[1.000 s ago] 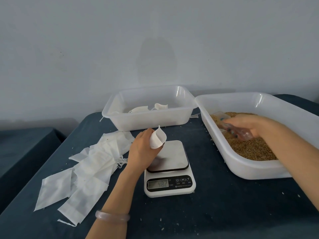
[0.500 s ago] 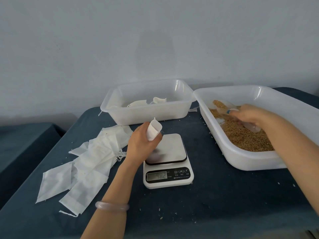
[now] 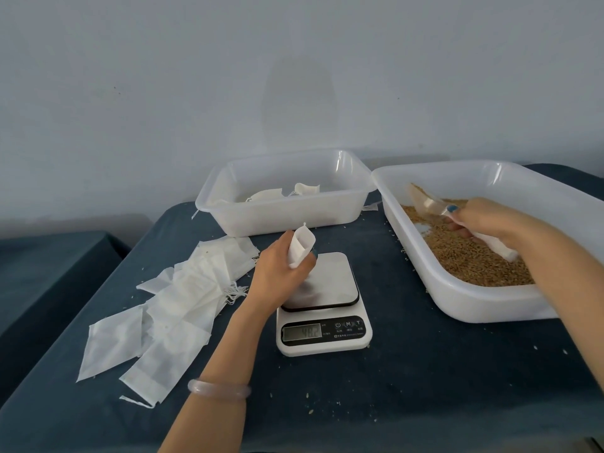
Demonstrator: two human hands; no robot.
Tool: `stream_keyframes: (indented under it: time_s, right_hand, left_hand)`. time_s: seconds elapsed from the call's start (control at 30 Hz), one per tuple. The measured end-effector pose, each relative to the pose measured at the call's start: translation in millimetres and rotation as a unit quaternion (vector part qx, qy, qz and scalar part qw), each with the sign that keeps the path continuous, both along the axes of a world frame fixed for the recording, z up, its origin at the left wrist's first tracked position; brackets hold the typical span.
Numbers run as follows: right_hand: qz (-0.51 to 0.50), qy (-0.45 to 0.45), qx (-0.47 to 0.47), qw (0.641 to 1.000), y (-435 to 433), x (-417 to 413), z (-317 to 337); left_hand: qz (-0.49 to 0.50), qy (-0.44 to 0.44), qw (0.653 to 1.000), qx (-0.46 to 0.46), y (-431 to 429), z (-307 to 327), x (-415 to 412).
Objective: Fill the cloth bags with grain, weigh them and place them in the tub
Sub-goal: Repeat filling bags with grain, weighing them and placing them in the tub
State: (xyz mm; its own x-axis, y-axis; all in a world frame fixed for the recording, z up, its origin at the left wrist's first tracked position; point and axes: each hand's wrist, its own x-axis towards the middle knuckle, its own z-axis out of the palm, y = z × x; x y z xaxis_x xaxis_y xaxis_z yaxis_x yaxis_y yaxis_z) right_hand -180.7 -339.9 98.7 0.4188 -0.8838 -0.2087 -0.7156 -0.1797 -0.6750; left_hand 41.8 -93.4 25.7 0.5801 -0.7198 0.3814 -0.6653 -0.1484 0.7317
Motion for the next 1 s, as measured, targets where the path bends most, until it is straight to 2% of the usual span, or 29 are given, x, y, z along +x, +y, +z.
stream_keyframes:
  time_s: [0.4,0.6,0.7,0.83,1.0]
  right_hand:
    - [0.049,0.062,-0.114,0.99,5,7,1]
    - [0.093,0.003,-0.16,0.983,5,4,5]
    - [0.163,-0.014,-0.221,0.961,18,3,12]
    - [0.249,-0.085,-0.234,0.936,36,14,19]
    - [0.319,-0.139,-0.258,0.901,49,40,27]
  left_hand:
    - [-0.002,0.006,1.0,0.01,-1,-2,-1]
    - [-0.011,0.028,0.999,0.012,-3,-2,-3]
    - [-0.031,0.053,0.998,-0.011,-2,1,-6]
    - [-0.067,0.091,0.993,-0.042,0,3,-8]
    - [-0.033,0.089,0.995,-0.028,-3,-2,0]
